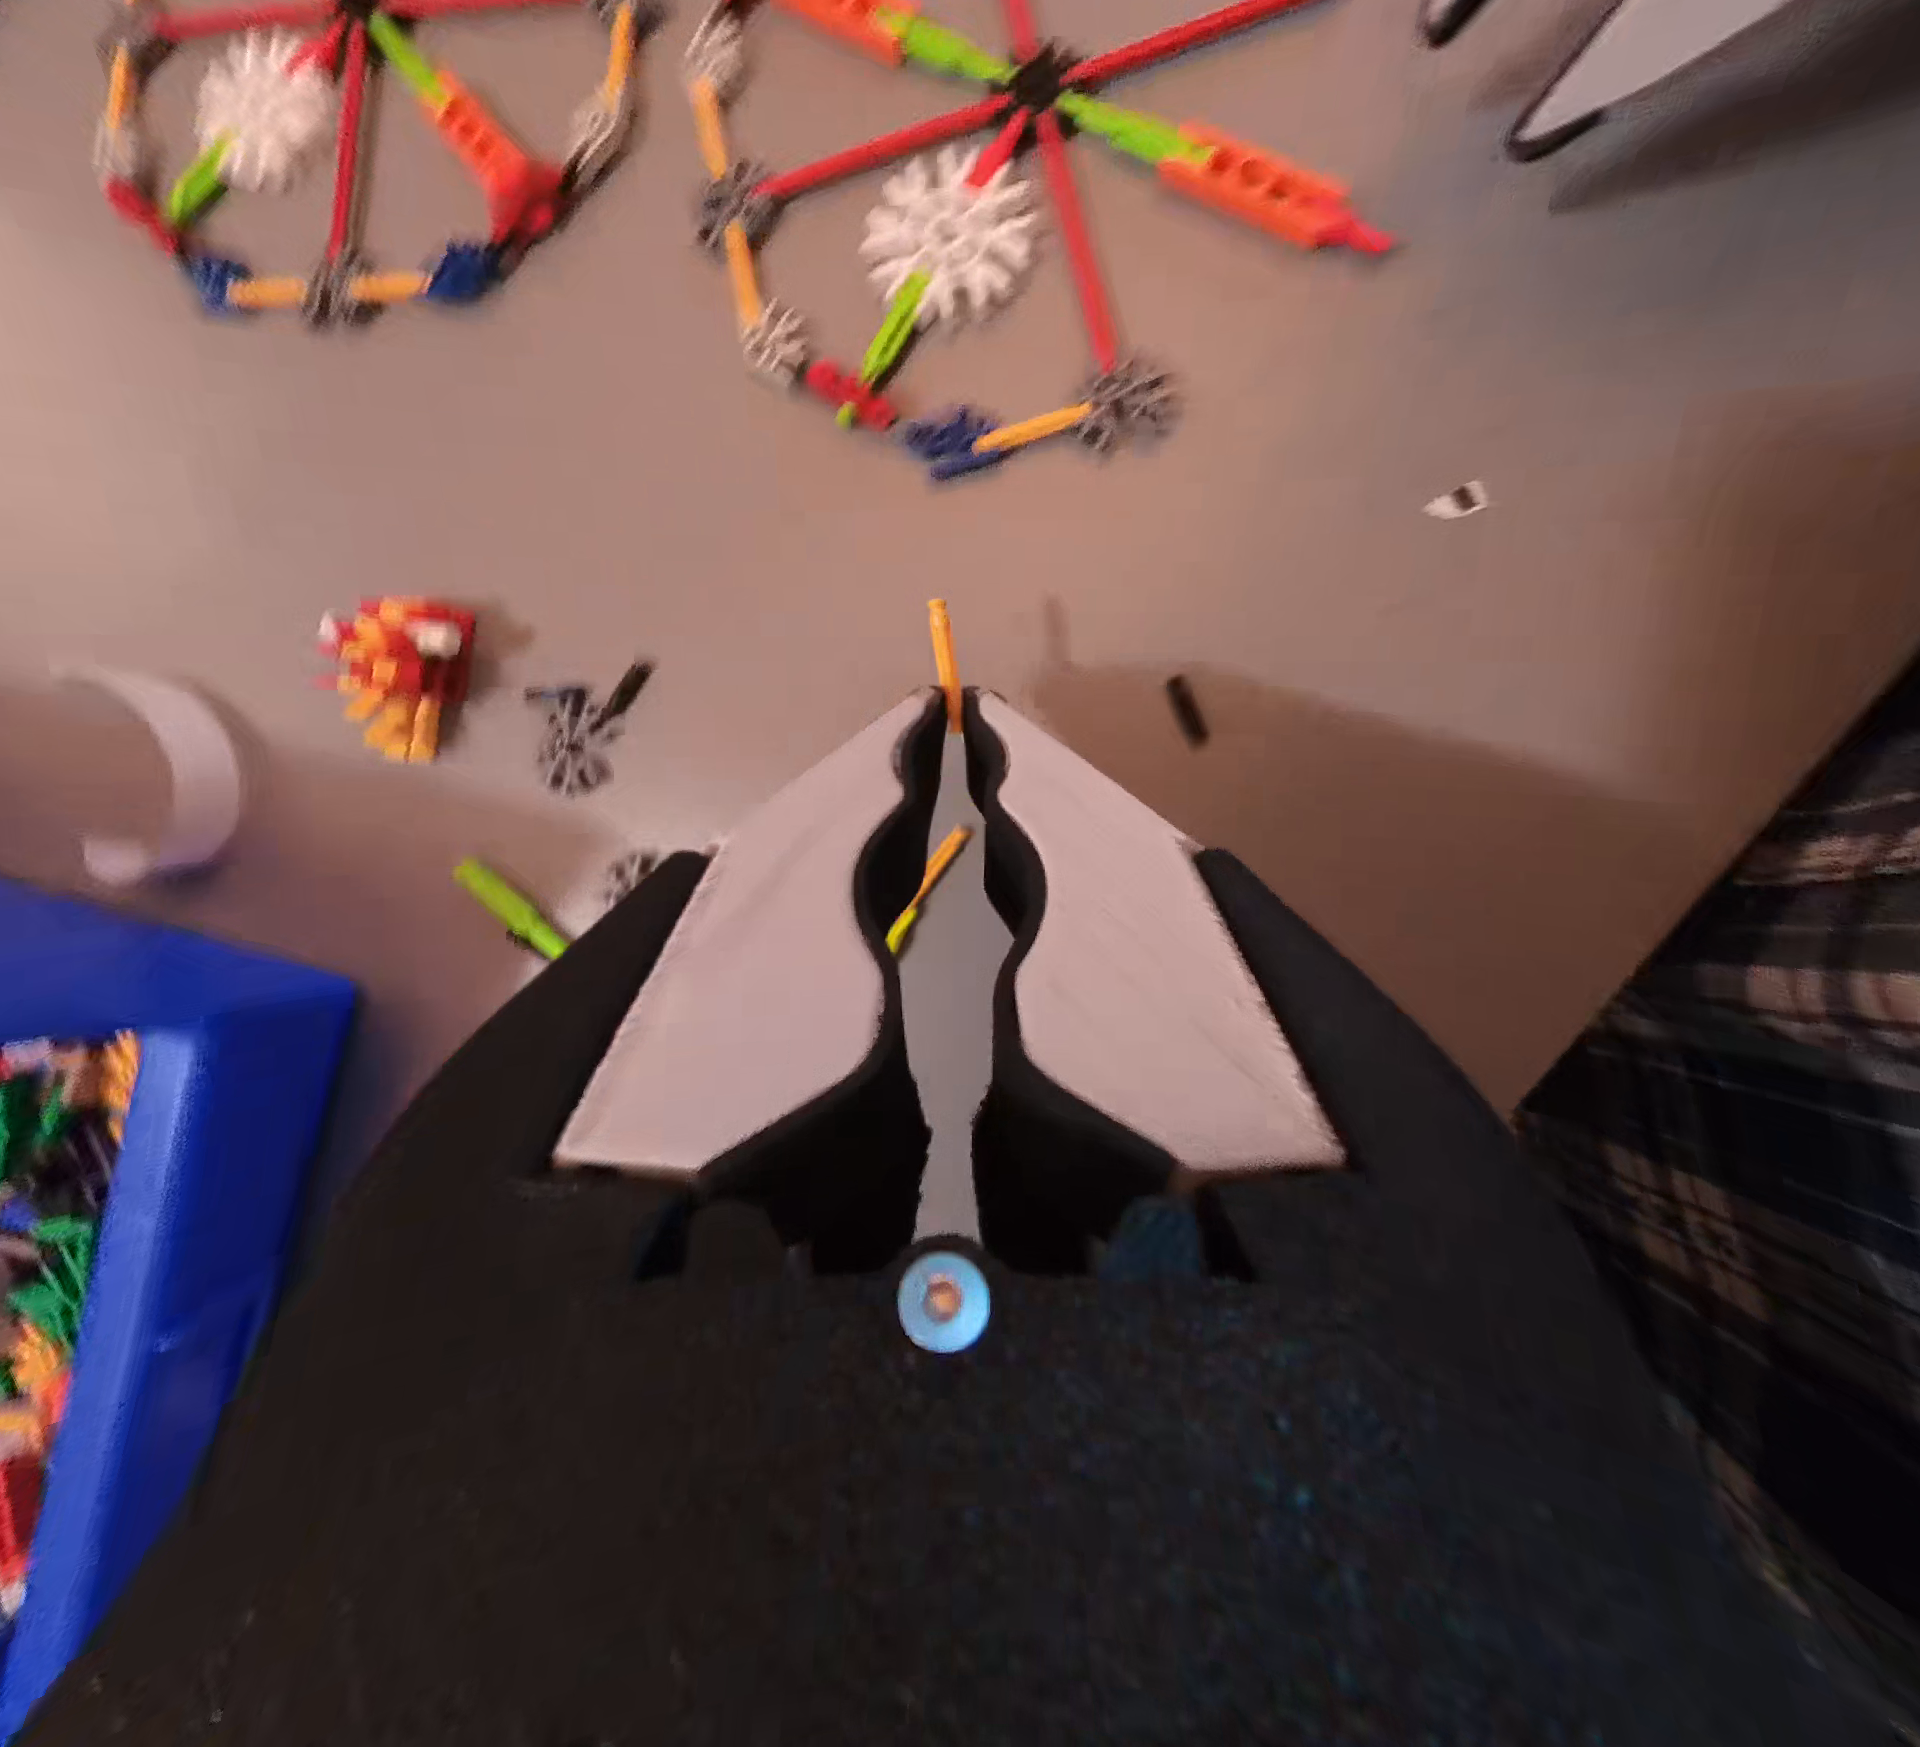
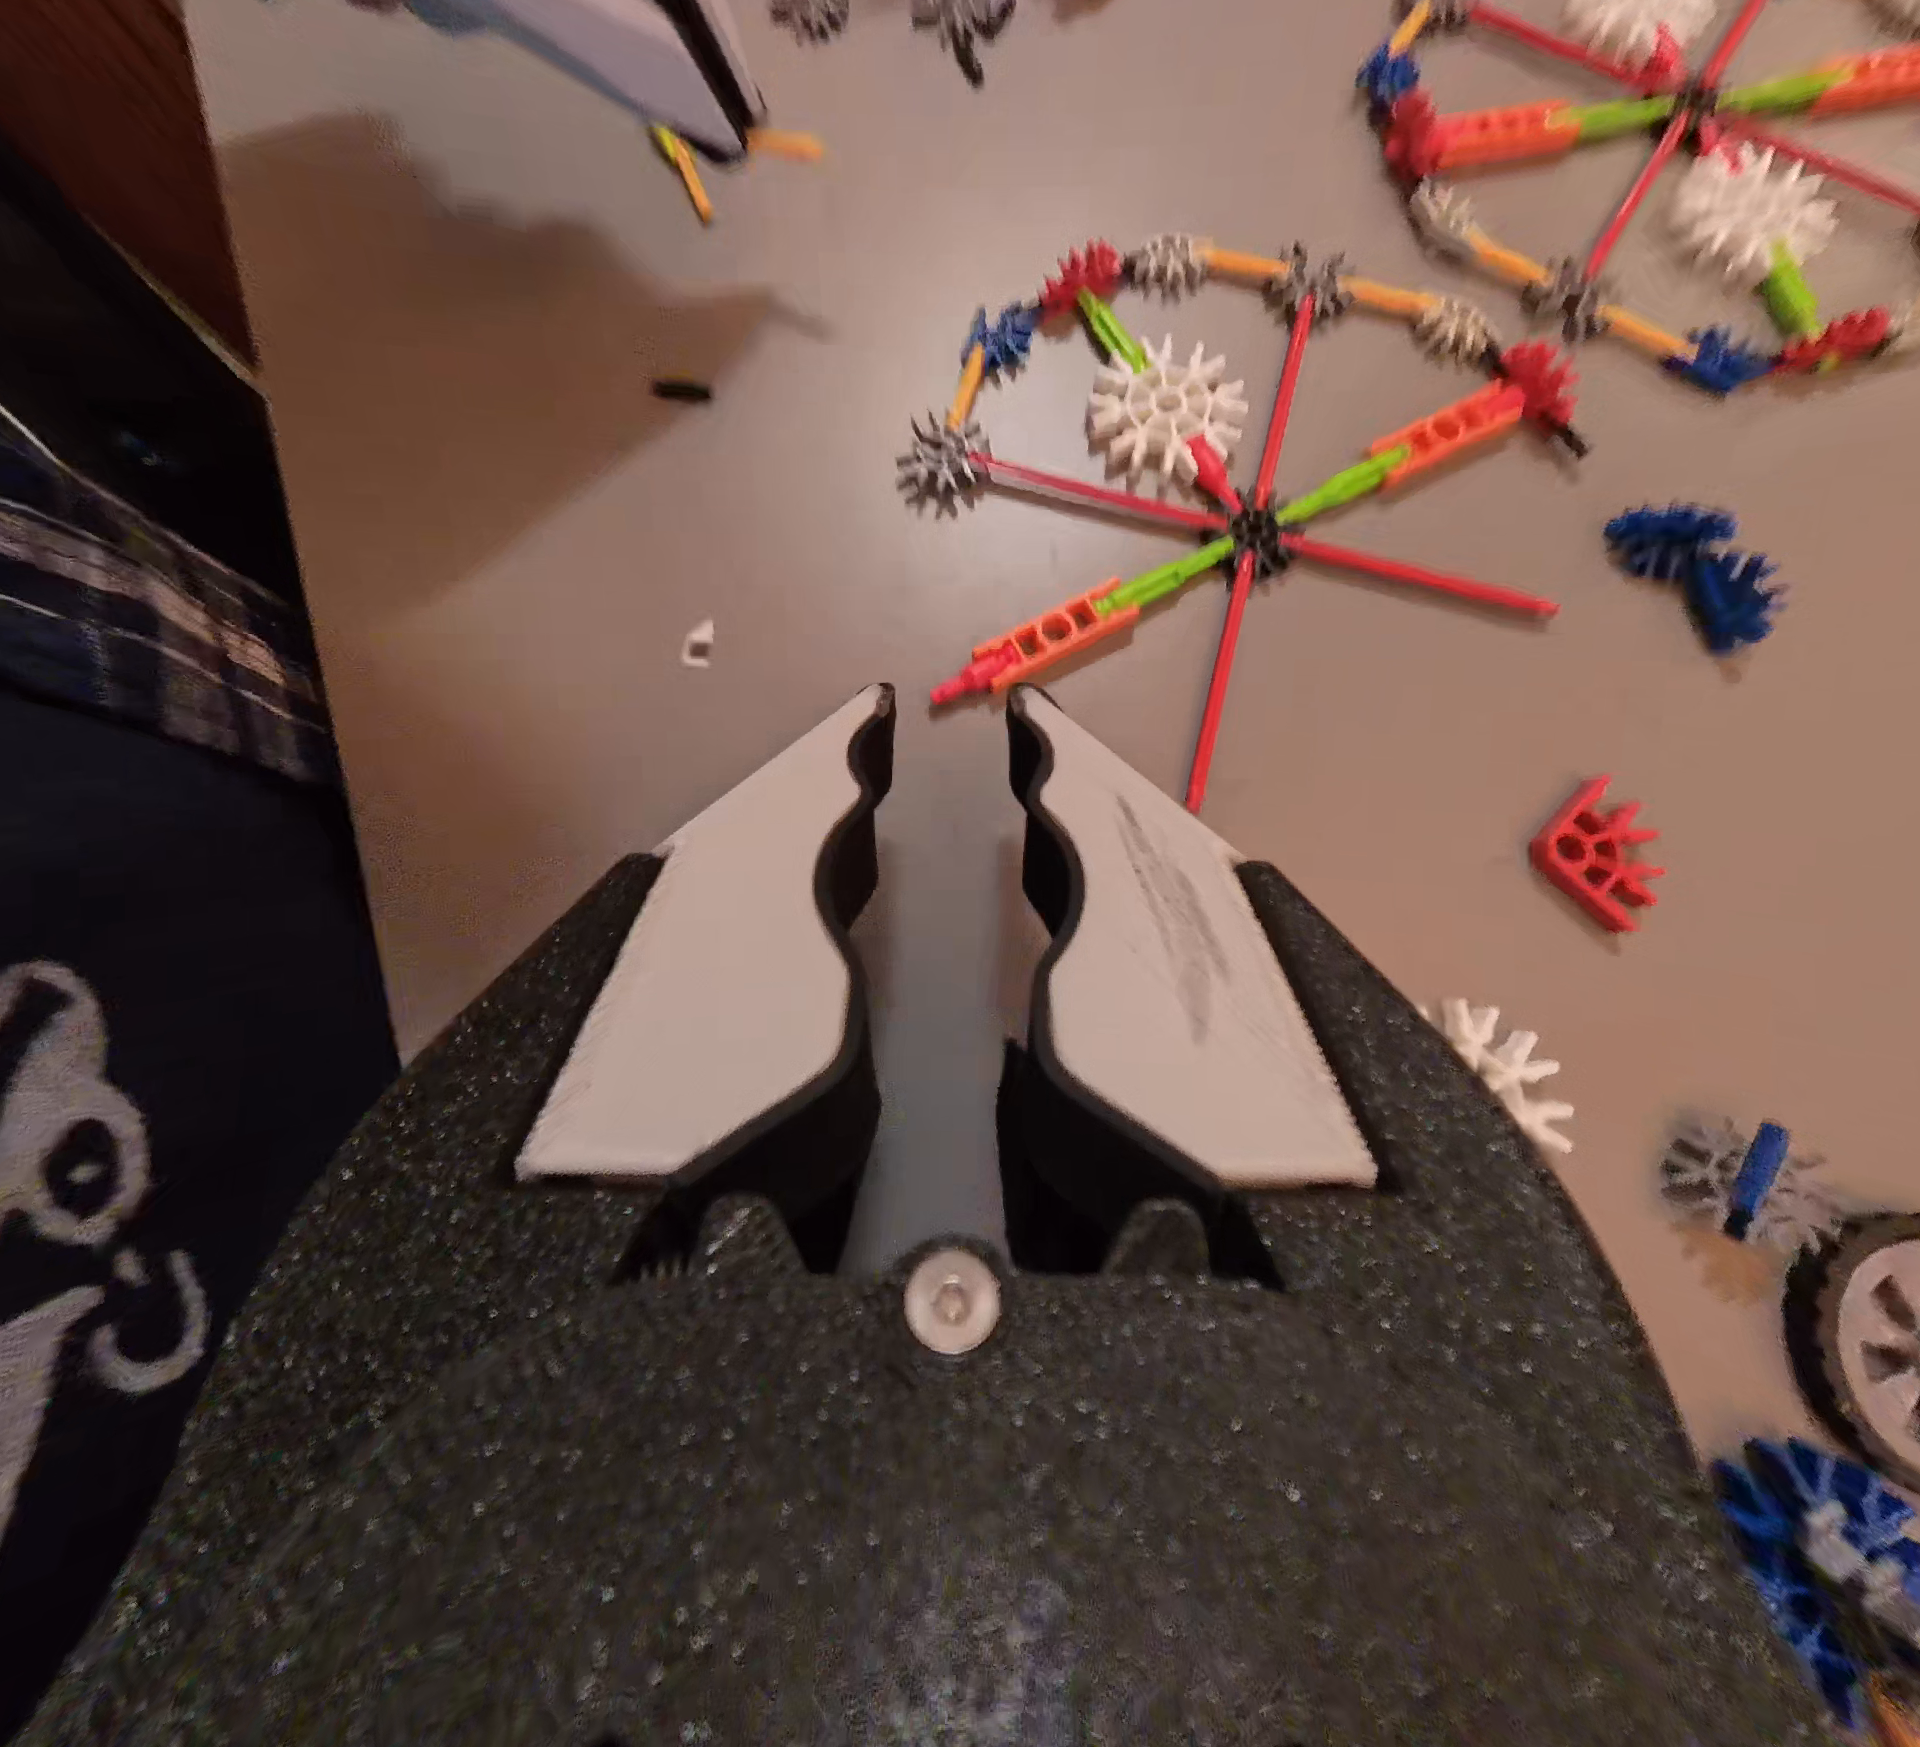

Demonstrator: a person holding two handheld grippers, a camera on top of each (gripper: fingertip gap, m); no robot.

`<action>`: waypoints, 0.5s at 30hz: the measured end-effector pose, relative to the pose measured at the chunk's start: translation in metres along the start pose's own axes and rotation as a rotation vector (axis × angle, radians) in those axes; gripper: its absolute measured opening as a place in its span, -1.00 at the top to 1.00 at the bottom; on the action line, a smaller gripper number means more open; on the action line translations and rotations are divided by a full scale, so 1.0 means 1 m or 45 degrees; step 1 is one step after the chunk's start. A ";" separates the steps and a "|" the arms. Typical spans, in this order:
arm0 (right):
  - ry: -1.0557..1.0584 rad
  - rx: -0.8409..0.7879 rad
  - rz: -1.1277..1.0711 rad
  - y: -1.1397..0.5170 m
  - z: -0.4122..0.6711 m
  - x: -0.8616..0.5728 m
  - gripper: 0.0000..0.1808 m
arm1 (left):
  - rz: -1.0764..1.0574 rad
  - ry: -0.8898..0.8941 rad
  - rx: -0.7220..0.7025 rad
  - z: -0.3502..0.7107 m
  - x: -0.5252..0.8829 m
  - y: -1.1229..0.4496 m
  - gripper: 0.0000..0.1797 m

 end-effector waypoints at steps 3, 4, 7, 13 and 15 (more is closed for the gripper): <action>0.096 -0.067 -0.004 0.003 0.017 0.008 0.78 | -0.084 -0.172 -0.047 0.022 -0.026 -0.005 0.99; 0.126 -0.075 0.003 0.002 0.022 0.012 0.78 | -0.081 -0.226 -0.043 0.027 -0.032 -0.008 0.99; 0.207 -0.064 0.002 -0.005 0.028 0.019 0.80 | -0.141 -0.370 -0.053 0.039 -0.050 -0.015 0.99; 0.322 -0.013 -0.006 -0.016 0.029 0.028 0.88 | -0.204 -0.548 -0.048 0.050 -0.066 -0.019 0.99; 0.339 -0.001 0.000 -0.019 0.028 0.029 0.90 | -0.206 -0.570 -0.053 0.053 -0.067 -0.020 0.99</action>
Point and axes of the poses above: each gripper's, where its closed fingertips meet, y back along the fingers, z out of its top, x = y × z across the jaws, the point moved 3 cm from there along y, back along the fingers, and after that the axes turned 4 degrees about x, right-handed, at the moved point
